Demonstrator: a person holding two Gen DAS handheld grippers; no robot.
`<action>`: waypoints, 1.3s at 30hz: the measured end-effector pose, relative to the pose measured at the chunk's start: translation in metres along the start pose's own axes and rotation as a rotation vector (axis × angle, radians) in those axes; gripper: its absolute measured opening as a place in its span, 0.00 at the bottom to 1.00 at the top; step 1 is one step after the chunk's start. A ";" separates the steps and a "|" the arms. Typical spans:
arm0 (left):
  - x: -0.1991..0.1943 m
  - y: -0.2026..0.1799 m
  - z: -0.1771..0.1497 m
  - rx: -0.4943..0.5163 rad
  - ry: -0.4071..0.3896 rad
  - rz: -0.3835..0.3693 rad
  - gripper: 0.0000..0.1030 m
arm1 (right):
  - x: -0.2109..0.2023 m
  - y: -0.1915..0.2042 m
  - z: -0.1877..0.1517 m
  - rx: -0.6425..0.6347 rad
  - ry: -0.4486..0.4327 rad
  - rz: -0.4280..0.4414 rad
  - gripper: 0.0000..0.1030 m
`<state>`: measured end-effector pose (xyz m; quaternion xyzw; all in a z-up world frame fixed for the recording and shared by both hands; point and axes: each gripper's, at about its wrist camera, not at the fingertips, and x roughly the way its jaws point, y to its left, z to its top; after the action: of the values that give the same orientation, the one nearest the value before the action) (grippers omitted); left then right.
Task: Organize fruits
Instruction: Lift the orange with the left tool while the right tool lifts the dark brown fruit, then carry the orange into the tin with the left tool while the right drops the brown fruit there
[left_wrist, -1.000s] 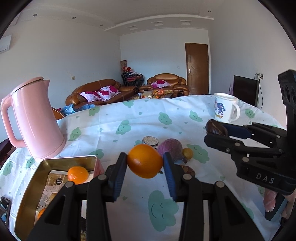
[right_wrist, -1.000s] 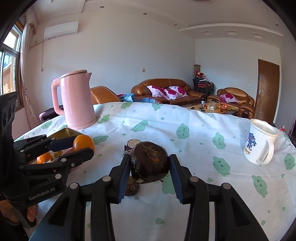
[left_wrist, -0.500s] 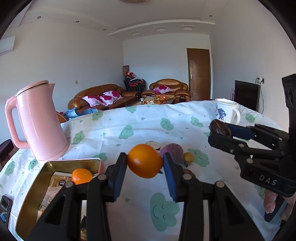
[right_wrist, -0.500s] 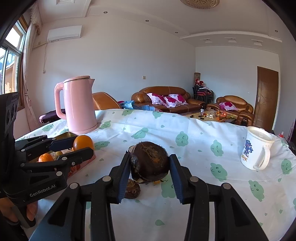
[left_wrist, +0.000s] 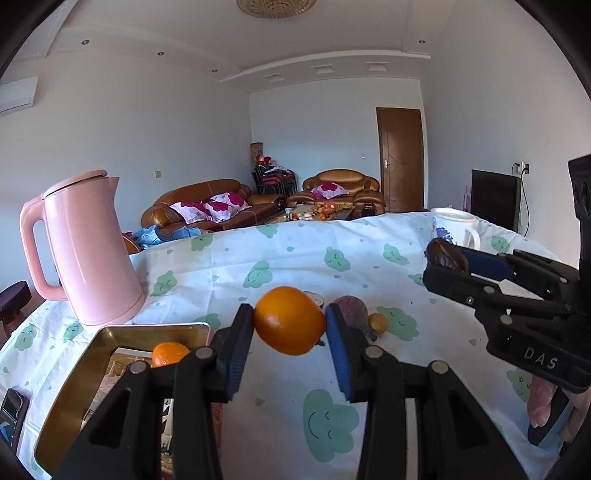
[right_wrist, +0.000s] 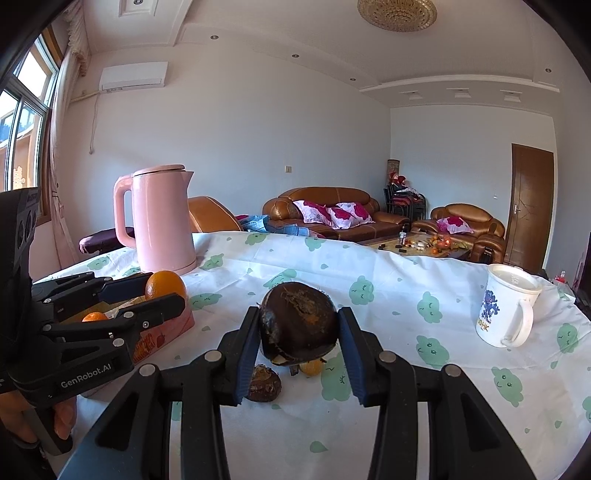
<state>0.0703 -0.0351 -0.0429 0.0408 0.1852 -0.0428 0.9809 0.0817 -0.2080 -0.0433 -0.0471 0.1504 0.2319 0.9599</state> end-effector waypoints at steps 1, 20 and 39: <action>-0.001 0.000 0.000 0.000 -0.003 0.000 0.40 | -0.001 0.000 0.000 0.000 -0.005 0.000 0.42; -0.016 0.004 -0.003 -0.012 -0.068 0.024 0.40 | -0.014 0.005 0.000 -0.029 -0.060 -0.012 0.42; -0.025 0.016 -0.006 -0.021 -0.056 0.034 0.40 | -0.006 0.024 0.004 -0.054 -0.043 0.032 0.43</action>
<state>0.0462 -0.0173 -0.0386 0.0326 0.1575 -0.0254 0.9867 0.0666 -0.1892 -0.0381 -0.0657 0.1241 0.2520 0.9575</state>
